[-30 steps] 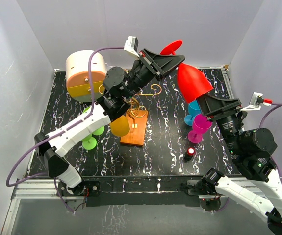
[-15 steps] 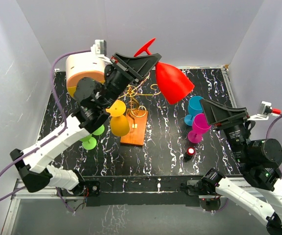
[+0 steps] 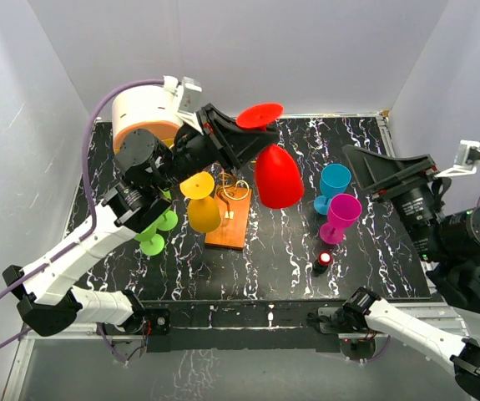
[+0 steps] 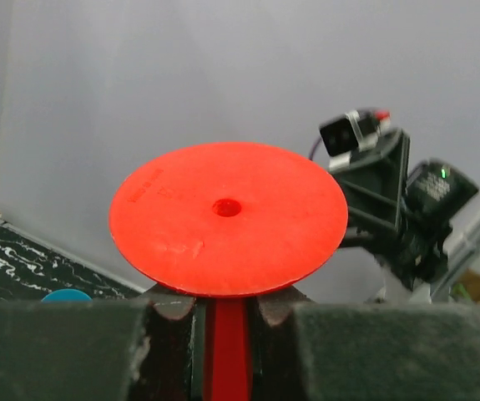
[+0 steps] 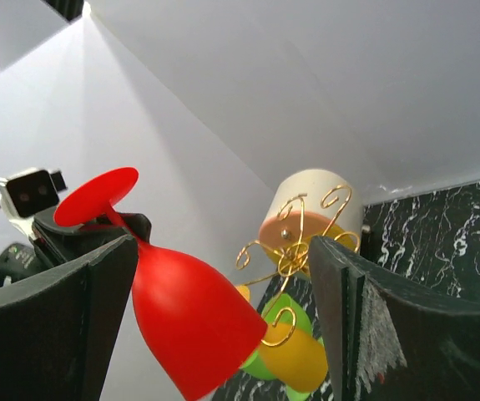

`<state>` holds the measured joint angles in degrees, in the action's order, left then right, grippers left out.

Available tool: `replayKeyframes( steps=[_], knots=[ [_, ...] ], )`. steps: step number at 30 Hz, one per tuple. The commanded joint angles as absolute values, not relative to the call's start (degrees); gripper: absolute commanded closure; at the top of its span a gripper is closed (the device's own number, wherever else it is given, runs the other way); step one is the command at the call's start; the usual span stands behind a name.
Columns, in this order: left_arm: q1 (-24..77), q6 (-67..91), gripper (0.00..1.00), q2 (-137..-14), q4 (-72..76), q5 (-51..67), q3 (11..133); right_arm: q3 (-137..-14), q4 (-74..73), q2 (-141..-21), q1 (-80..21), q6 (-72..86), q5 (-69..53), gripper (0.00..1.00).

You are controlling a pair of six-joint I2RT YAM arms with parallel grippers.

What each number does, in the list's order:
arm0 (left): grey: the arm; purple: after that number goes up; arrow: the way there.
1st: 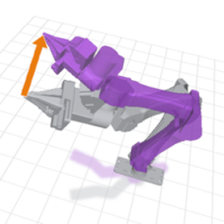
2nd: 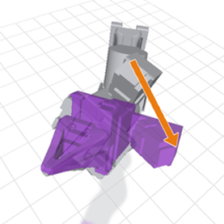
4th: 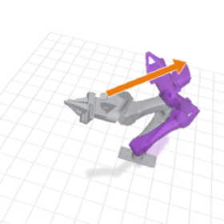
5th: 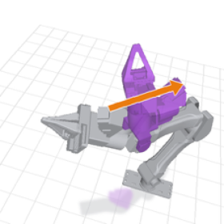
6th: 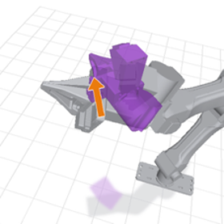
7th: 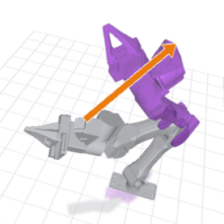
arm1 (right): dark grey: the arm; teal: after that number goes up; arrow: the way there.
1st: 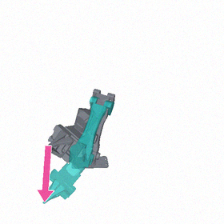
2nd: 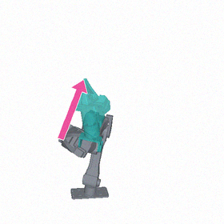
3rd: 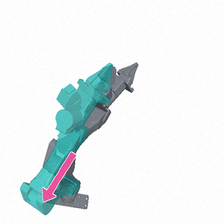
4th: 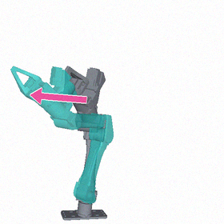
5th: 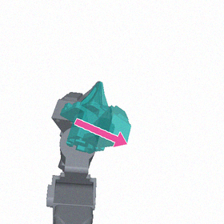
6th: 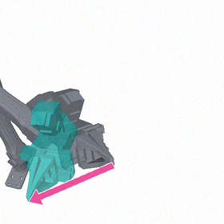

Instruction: Place the wine glass upside down on the wine glass rack

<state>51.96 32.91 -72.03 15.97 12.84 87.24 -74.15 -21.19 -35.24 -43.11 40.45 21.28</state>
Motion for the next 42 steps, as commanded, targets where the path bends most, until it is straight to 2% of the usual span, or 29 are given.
replayKeyframes(
  steps=[1,6,13,17,22,25,34,42],
  knots=[
    [52.08,20.61,1.0,-69.89,12.52,27.16,86.66,-78.44,-24.69,-39.23,-43.37,37.75,11.35,0.19],
    [52.03,13.99,1.0,-68.77,13.59,33.73,82.95,-77.33,-20.06,-39.77,-43.41,35.52,-2.41,0.2],
    [52.04,8.83,1.0,-68.56,15.37,40.2,79.8,-78.74,-21.93,-42.87,-43.34,42.23,-7.28,0.22],
    [52.03,2.21,1.0,-67.61,16.83,44.81,78.01,-83.11,-32.54,-45.9,-43.34,47.21,-1.96,0.32],
    [52.03,-1.94,1.0,-66.55,19.26,46.41,75.36,-86.02,-40.37,-47.43,-43.41,50.26,-0.22,0.38],
    [52.11,-3.82,1.0,-66.77,18.71,47.02,75.37,-86.19,-40.8,-48.08,-43.38,51.58,-2.95,0.41],
    [52.08,-5.56,1.0,-67.37,16.98,46.48,75.04,-85.04,-40.83,-49.28,-43.4,56.05,-9.46,0.6],
    [52.03,-2.39,1.0,-66.92,17.95,43.92,71.37,-83.58,-40.11,-48.6,-43.36,58.27,-13.88,0.7]
  ],
)
